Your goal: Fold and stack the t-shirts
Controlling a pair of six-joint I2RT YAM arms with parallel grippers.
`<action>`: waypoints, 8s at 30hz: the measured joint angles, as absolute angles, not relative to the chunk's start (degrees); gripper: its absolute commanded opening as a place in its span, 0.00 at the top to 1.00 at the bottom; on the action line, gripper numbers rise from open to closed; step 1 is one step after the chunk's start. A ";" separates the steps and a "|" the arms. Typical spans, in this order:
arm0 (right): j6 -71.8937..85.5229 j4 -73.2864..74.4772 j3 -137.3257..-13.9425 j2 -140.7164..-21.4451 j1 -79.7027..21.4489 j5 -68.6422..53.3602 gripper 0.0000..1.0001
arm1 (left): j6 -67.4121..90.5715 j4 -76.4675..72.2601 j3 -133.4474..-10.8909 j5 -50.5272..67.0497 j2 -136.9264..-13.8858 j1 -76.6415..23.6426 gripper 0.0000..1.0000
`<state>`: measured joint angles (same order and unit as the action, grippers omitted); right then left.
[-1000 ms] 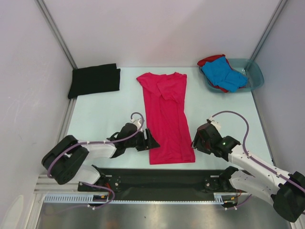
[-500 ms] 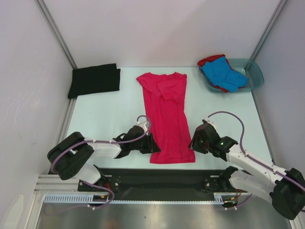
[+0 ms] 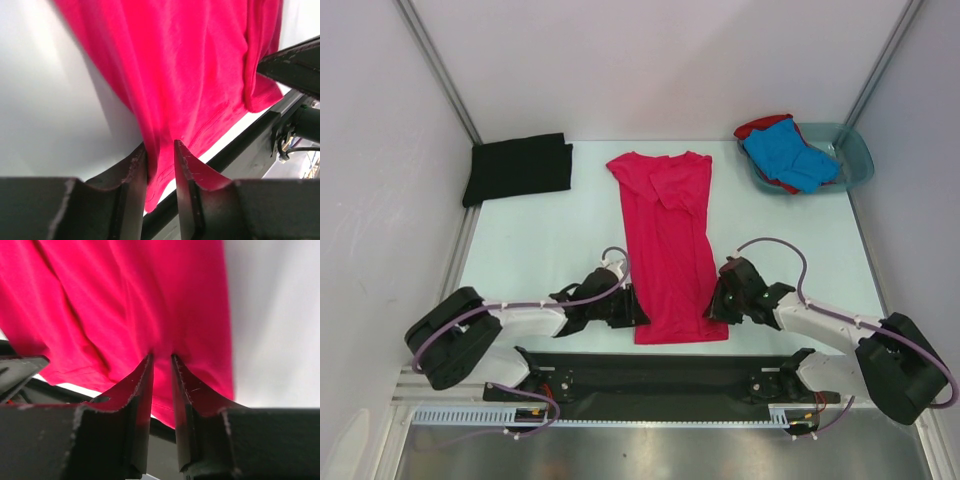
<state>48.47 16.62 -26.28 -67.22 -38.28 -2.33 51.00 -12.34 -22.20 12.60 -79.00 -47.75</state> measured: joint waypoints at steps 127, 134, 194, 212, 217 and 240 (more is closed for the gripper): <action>54.15 24.45 -30.63 -70.61 -48.21 5.13 0.71 | 46.15 20.84 -26.89 1.26 -65.14 -49.08 0.34; 54.41 24.43 -30.63 -70.57 -48.34 5.19 0.71 | 46.50 24.95 -24.47 0.43 -58.04 -50.59 0.28; 52.90 23.68 -30.11 -69.34 -48.73 5.37 0.71 | 52.18 28.25 -54.72 -10.31 -91.24 -69.76 0.43; 52.86 22.22 -25.36 -62.46 -49.01 5.80 0.71 | 58.26 32.75 -57.01 -14.98 -96.09 -72.97 0.44; 52.53 22.20 -25.30 -62.35 -49.01 5.80 0.71 | 59.42 34.11 -58.15 -16.36 -97.69 -73.41 0.63; 52.01 21.98 -25.21 -62.67 -49.01 5.78 0.72 | 57.89 34.57 -58.30 -13.78 -97.86 -77.43 0.97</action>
